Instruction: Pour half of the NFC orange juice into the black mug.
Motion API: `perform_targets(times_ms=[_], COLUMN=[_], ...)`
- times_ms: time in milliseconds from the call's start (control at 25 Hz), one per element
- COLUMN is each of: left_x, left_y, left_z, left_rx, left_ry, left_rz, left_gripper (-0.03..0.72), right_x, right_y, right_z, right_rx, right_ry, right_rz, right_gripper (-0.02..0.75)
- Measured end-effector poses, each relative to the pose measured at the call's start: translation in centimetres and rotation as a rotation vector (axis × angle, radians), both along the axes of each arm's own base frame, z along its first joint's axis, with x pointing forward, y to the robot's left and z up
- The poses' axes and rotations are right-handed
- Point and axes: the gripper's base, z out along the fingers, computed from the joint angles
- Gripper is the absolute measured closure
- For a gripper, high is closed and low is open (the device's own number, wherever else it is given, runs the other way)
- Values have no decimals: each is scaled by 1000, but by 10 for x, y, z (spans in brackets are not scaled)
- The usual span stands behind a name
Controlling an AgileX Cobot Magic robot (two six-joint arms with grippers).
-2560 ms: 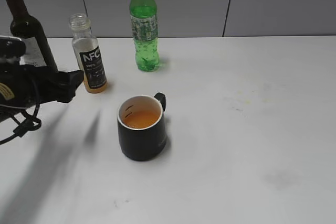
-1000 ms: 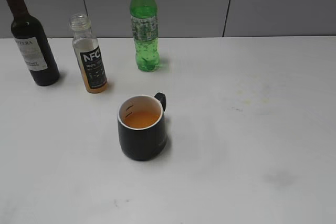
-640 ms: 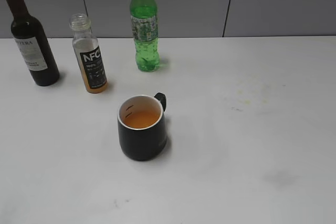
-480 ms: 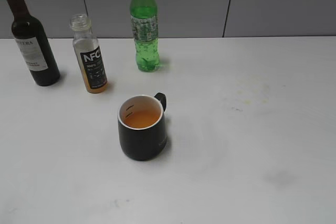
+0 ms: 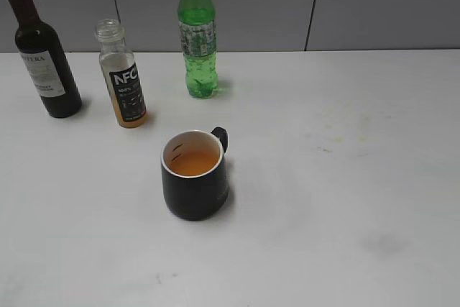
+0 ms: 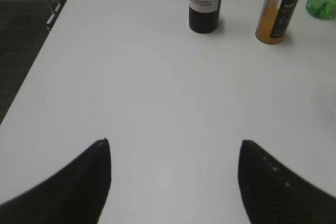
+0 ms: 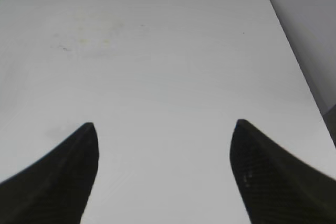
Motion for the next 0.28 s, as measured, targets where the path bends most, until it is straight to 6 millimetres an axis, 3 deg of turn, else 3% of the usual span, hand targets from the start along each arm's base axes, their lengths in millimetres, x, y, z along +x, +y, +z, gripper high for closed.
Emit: perform_targets(times_ms=[280], left_x=[-3], left_y=[0], left_z=[0], left_rx=[2], left_ry=[-15], left_rz=[49], left_gripper=[149], right_x=[0], right_y=[0], right_z=[0], right_rx=[1], right_ry=[0], right_rz=[0], right_gripper=[146])
